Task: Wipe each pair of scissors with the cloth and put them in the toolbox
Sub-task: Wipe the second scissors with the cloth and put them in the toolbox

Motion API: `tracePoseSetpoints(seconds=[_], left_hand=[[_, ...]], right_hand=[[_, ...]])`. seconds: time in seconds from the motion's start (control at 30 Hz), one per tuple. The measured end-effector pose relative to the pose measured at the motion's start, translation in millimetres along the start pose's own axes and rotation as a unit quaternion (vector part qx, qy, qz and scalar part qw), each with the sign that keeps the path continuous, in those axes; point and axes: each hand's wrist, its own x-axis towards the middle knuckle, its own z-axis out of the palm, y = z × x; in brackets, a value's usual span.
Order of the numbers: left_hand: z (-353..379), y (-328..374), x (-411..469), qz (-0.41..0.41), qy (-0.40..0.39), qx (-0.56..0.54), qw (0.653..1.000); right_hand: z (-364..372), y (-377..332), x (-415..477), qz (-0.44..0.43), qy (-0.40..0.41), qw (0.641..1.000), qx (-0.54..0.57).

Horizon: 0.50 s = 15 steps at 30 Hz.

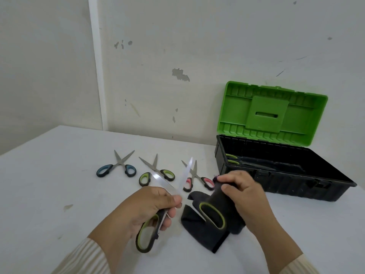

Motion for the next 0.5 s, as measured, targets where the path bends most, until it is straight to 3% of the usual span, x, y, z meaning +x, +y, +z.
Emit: tracePoseSetpoints(seconds=[0.07, 0.17, 0.23, 0.33, 0.43, 0.5], left_hand=[[6, -3, 0, -0.002, -0.01, 0.029, 1.0], [16, -10, 2, 0.006, -0.008, 0.061, 0.998], [20, -13, 4, 0.024, -0.003, 0.088, 0.996], [20, -14, 5, 0.046, 0.007, 0.113, 0.993], [21, -13, 4, 0.052, 0.002, 0.116, 0.992], [22, -14, 5, 0.056, 0.0, 0.116, 0.992]], right_hand=[[2, -5, -4, -0.096, 0.024, 0.995, -0.029], [28, -10, -21, -0.182, -0.093, 0.974, -0.101], [40, 0, -19, -0.251, -0.107, 0.945, -0.177], [42, 3, -11, -0.24, -0.051, 0.951, -0.191], [49, 2, -17, -0.295, -0.072, 0.931, -0.204], [47, 2, -13, -0.25, -0.065, 0.949, -0.181]])
